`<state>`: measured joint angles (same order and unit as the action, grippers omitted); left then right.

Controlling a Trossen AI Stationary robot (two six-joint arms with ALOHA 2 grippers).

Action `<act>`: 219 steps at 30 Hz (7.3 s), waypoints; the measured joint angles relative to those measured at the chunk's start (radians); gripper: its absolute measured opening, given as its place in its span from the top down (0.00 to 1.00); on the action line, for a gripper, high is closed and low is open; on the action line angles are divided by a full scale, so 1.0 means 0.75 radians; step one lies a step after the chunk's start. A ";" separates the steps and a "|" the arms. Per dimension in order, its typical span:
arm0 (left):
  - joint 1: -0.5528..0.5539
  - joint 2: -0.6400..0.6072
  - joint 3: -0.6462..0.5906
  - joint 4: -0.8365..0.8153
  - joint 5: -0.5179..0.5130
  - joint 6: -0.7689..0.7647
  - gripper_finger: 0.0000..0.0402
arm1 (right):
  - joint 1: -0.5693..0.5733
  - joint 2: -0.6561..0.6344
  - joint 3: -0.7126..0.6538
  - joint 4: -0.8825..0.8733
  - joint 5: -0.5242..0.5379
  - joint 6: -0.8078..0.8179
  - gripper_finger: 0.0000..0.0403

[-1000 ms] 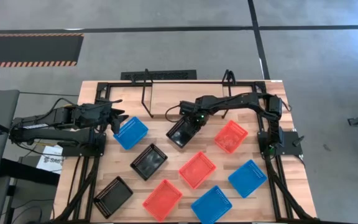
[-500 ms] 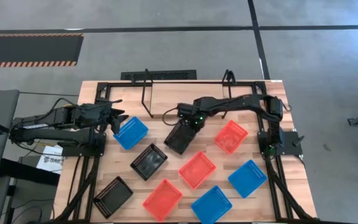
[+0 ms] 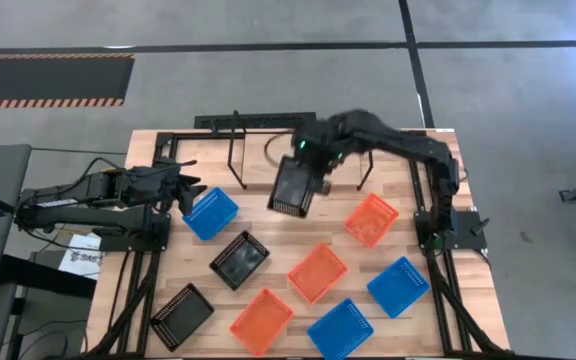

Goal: Stack baskets on shelf by color
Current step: Put the top black bin on the shelf, then put the top blue bin on the shelf

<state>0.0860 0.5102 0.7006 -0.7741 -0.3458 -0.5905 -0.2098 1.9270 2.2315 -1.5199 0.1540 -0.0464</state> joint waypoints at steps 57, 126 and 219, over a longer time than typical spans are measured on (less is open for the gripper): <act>0.000 0.000 0.000 -0.009 -0.083 -0.018 0.59 | -0.801 0.035 -0.667 0.473 -0.278 -1.034 0.99; 0.000 0.000 0.000 -0.009 -0.112 -0.067 0.59 | -0.776 0.153 -0.618 0.521 -0.132 -1.019 0.79; 0.082 0.685 -0.001 -0.427 0.106 -0.241 0.66 | 0.402 -0.446 0.120 0.667 -0.320 -0.019 0.80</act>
<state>0.1472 1.0241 0.6998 -1.0940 -0.2663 -0.7710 0.0917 1.5926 2.3215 -1.0200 -0.0857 -0.0609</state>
